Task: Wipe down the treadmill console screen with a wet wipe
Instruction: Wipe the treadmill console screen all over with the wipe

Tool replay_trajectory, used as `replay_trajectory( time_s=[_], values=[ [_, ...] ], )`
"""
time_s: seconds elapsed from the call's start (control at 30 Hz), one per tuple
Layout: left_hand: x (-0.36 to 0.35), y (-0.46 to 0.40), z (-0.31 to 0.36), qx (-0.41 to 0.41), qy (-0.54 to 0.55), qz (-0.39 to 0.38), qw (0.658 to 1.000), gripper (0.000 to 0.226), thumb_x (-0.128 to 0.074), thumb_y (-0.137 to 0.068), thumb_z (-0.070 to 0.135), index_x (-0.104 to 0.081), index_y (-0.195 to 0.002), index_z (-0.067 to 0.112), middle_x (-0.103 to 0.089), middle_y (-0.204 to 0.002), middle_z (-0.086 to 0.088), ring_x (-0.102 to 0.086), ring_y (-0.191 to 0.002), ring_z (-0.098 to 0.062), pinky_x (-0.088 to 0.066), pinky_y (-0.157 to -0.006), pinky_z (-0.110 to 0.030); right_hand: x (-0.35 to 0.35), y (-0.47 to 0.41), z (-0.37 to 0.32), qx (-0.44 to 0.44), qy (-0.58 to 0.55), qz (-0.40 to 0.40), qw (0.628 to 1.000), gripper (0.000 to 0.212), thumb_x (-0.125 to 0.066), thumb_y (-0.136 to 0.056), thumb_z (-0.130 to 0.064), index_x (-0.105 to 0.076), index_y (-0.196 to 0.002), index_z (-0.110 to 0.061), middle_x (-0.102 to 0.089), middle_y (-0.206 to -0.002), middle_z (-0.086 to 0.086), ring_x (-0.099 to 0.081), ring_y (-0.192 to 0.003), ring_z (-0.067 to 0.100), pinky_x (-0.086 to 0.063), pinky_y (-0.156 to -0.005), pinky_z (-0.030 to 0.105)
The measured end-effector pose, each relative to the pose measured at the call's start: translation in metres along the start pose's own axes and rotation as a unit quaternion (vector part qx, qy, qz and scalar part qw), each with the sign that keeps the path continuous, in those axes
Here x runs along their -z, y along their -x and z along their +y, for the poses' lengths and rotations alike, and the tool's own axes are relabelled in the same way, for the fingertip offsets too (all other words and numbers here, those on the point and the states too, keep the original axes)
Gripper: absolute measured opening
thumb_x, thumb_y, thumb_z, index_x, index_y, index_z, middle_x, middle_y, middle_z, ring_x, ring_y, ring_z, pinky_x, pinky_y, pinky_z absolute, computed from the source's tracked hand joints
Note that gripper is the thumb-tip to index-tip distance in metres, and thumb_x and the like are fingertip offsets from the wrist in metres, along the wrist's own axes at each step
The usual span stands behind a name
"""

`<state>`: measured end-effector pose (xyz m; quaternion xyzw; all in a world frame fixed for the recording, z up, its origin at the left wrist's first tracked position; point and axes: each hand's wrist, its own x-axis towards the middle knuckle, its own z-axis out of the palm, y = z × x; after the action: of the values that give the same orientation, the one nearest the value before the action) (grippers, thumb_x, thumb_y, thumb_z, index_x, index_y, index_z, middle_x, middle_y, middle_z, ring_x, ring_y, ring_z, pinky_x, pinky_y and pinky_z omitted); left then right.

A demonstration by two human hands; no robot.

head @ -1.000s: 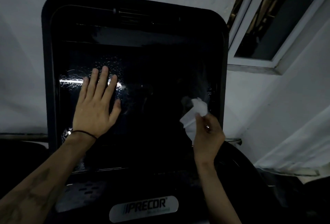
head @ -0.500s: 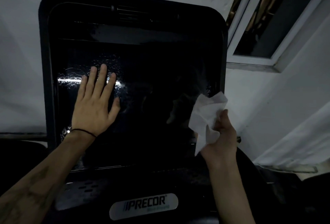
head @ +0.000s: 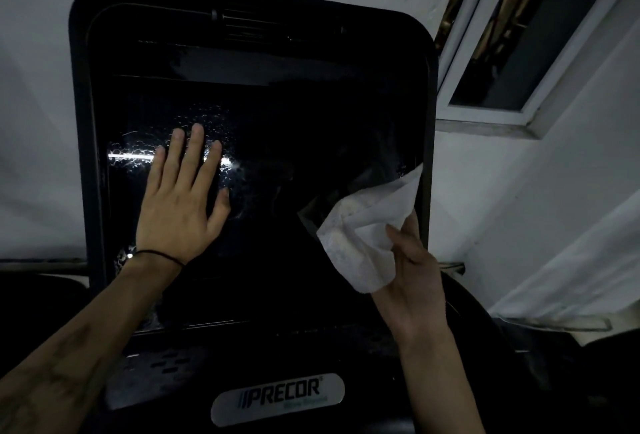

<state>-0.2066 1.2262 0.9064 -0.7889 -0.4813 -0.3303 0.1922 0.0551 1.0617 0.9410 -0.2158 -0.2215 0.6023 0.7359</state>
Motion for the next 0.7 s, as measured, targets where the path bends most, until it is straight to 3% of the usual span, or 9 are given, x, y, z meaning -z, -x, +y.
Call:
replay_trajectory(
  time_s=[0.07,0.13,0.2,0.27,0.33,0.43,0.5,0.57,0.7],
  values=[
    [0.0,0.0,0.0,0.001,0.002,-0.001,1.0,0.067,-0.032,-0.104,0.04,-0.024,-0.163,0.009,-0.007,-0.173,-0.014,-0.003,-0.161,-0.031,-0.008,-0.13,-0.053,0.001,-0.01,-0.002,0.025,0.12,0.018,0.992,0.059,-0.042,-0.095,0.006,-0.052,-0.146,-0.021,-0.06,-0.143,0.01,-0.058,-0.13,0.03,-0.05,-0.106,0.044],
    [0.0,0.001,0.0,0.001,0.0,-0.001,1.0,0.067,-0.032,-0.104,0.04,-0.024,-0.163,0.009,-0.007,-0.173,-0.014,-0.003,-0.161,-0.032,-0.009,-0.13,-0.054,0.002,-0.019,-0.004,0.09,0.277,0.071,0.954,0.052,-0.047,-0.093,0.01,-0.067,-0.131,-0.019,-0.07,-0.127,0.007,-0.067,-0.116,0.022,-0.053,-0.101,0.042],
    [0.0,0.0,0.0,0.001,0.0,0.001,1.0,0.067,-0.032,-0.103,0.04,-0.024,-0.163,0.008,-0.008,-0.173,-0.014,-0.003,-0.161,-0.032,-0.009,-0.13,-0.053,0.0,-0.025,-0.006,0.189,0.443,0.073,0.873,0.042,-0.049,-0.088,0.006,-0.074,-0.115,-0.013,-0.069,-0.125,0.004,-0.064,-0.116,0.007,-0.048,-0.107,0.029],
    [0.0,0.0,0.0,0.0,-0.001,0.003,1.0,0.067,-0.032,-0.103,0.04,-0.025,-0.162,0.008,-0.008,-0.173,-0.014,-0.004,-0.161,-0.032,-0.009,-0.13,-0.053,0.002,-0.031,-0.006,0.242,0.578,0.047,0.778,0.047,-0.04,-0.084,0.004,-0.069,-0.12,-0.006,-0.062,-0.133,0.005,-0.055,-0.124,-0.001,-0.037,-0.11,0.013],
    [0.001,0.0,0.0,0.001,-0.003,0.003,1.0,0.067,-0.032,-0.103,0.04,-0.026,-0.162,0.008,-0.009,-0.173,-0.014,-0.004,-0.161,-0.032,-0.009,-0.13,-0.053,0.005,-0.037,-0.01,0.251,0.628,0.041,0.735,0.055,-0.036,-0.083,0.004,-0.065,-0.129,-0.003,-0.058,-0.138,0.005,-0.05,-0.128,-0.001,-0.034,-0.111,0.01],
    [0.001,-0.001,0.0,0.002,-0.002,0.002,1.0,0.068,-0.031,-0.103,0.04,-0.025,-0.162,0.008,-0.008,-0.173,-0.014,-0.003,-0.161,-0.032,-0.009,-0.13,-0.053,0.004,-0.045,-0.021,0.235,0.621,0.048,0.746,0.059,-0.043,-0.084,0.002,-0.056,-0.141,-0.005,-0.051,-0.146,-0.001,-0.046,-0.137,0.008,-0.034,-0.114,0.013],
    [0.0,-0.001,0.0,0.002,-0.001,0.002,1.0,0.068,-0.032,-0.103,0.04,-0.025,-0.162,0.008,-0.007,-0.173,-0.014,-0.003,-0.161,-0.032,-0.009,-0.13,-0.052,-0.002,-0.058,-0.027,0.243,0.645,0.036,0.724,0.061,-0.049,-0.088,0.011,-0.047,-0.148,-0.003,-0.039,-0.156,0.002,-0.034,-0.142,0.006,-0.026,-0.112,0.005],
    [0.0,-0.001,0.0,0.002,-0.002,0.002,1.0,0.068,-0.032,-0.103,0.04,-0.026,-0.162,0.008,-0.008,-0.173,-0.014,-0.004,-0.161,-0.032,-0.008,-0.13,-0.052,-0.014,-0.078,-0.031,0.256,0.683,-0.001,0.684,0.063,-0.052,-0.092,0.013,-0.038,-0.152,0.0,-0.023,-0.165,0.007,-0.02,-0.148,0.005,-0.021,-0.114,0.004],
    [0.0,0.0,0.001,0.001,-0.005,-0.002,1.0,0.067,-0.032,-0.103,0.04,-0.026,-0.162,0.008,-0.009,-0.173,-0.014,-0.004,-0.161,-0.032,-0.009,-0.13,-0.052,-0.029,-0.138,-0.031,0.259,0.777,-0.095,0.566,0.065,-0.054,-0.102,-0.012,-0.023,-0.157,0.003,0.0,-0.17,0.009,0.003,-0.157,0.022,-0.007,-0.121,0.016]
  ],
)
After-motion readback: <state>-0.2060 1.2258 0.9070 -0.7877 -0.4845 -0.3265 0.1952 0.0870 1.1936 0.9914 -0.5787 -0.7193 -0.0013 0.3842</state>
